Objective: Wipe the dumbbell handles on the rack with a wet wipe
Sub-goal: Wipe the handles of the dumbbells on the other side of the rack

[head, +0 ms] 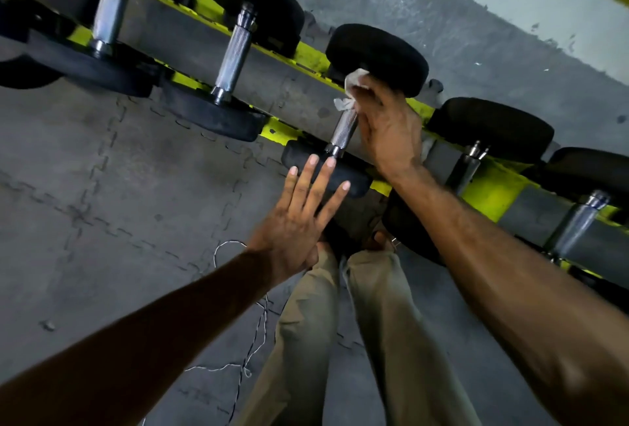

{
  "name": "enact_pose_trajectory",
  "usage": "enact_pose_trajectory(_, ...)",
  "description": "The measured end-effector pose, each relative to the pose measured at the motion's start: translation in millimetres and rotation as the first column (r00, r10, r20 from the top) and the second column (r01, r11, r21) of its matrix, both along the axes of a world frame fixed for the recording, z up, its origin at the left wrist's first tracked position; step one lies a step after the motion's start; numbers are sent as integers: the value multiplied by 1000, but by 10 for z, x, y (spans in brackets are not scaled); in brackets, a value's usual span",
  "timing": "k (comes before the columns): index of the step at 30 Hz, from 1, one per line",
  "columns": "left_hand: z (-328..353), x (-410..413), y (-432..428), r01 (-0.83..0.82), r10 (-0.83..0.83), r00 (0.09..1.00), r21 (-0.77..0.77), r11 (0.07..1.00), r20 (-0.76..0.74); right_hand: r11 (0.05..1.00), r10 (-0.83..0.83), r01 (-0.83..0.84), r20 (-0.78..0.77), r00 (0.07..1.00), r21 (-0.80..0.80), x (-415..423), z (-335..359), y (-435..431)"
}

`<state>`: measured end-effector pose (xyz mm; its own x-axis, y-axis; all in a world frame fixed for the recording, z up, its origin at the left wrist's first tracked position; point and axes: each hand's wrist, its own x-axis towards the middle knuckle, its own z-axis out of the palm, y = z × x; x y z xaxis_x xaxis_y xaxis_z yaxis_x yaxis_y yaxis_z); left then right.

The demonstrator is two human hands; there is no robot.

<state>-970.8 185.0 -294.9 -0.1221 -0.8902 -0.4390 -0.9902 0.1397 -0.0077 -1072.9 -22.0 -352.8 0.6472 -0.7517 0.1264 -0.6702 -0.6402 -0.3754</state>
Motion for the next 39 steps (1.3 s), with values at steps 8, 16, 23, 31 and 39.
enact_pose_trajectory(8,-13,-15,18,21,-21,998,-4,1000,56,863,479,-491,-495,725,115,264,354,-200)
enact_pose_trajectory(16,24,-34,10,27,-26,997,-9,1000,66,718,672,-234,-566,478,656,843,590,-59)
enact_pose_trajectory(23,12,-26,-6,14,-14,995,5,1000,97,865,502,-394,-535,679,312,434,496,-416)
enact_pose_trajectory(31,58,-29,6,25,-28,994,35,999,109,885,429,-376,-168,888,273,10,284,185)
enact_pose_trajectory(39,53,-49,-10,29,-29,996,7,1000,87,659,-479,304,73,875,688,-19,46,384)
